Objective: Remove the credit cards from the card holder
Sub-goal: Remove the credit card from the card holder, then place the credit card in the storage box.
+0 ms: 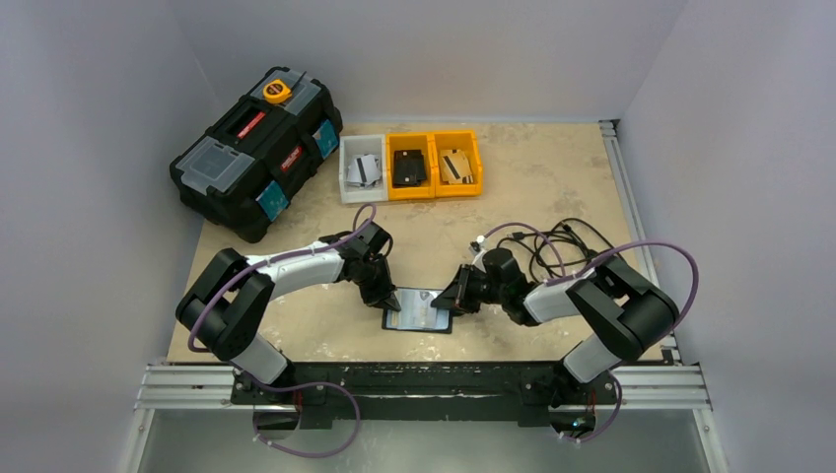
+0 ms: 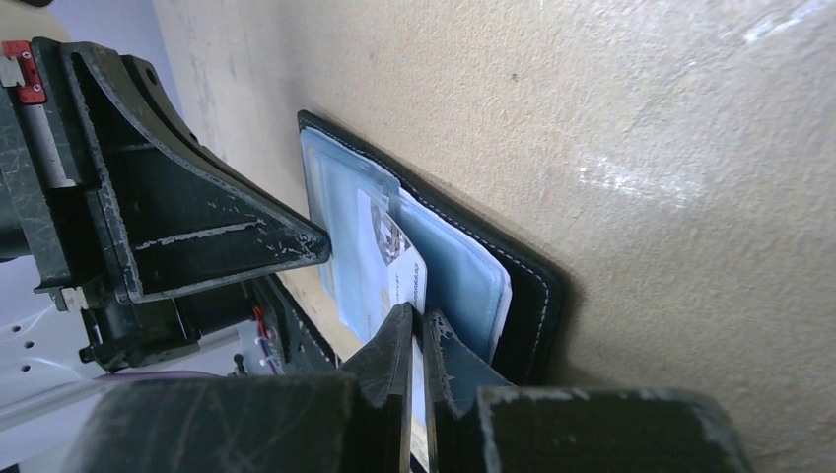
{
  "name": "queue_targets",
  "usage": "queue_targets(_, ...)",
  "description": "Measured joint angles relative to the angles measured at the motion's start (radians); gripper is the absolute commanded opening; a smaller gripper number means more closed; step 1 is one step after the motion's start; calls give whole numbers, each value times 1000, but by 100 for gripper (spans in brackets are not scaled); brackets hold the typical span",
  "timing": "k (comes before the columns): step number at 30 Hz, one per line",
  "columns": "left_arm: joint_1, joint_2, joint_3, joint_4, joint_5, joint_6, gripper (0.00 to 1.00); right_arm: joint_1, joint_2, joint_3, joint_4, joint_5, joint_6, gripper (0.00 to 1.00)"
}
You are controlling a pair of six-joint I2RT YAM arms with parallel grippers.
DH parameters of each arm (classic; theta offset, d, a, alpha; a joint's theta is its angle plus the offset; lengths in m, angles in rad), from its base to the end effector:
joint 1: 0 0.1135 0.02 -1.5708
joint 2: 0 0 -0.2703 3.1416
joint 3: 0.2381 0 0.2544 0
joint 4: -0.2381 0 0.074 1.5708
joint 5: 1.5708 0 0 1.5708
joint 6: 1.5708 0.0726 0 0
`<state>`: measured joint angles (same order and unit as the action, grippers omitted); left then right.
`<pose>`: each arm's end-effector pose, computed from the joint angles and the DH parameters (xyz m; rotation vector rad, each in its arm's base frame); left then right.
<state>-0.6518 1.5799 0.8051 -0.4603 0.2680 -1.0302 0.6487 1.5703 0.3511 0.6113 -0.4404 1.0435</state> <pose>0.2177 -0.1903 0.1177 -0.5045 3.0048 -0.6585 0.2012 0.1914 0.0926 0.2019 2.4872 1.3373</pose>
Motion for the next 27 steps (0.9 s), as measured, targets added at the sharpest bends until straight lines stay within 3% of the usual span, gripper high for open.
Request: queue_targets(27,0,-2,0,0,-2,1,0,-55,-218,-11,-283,39,-84,0)
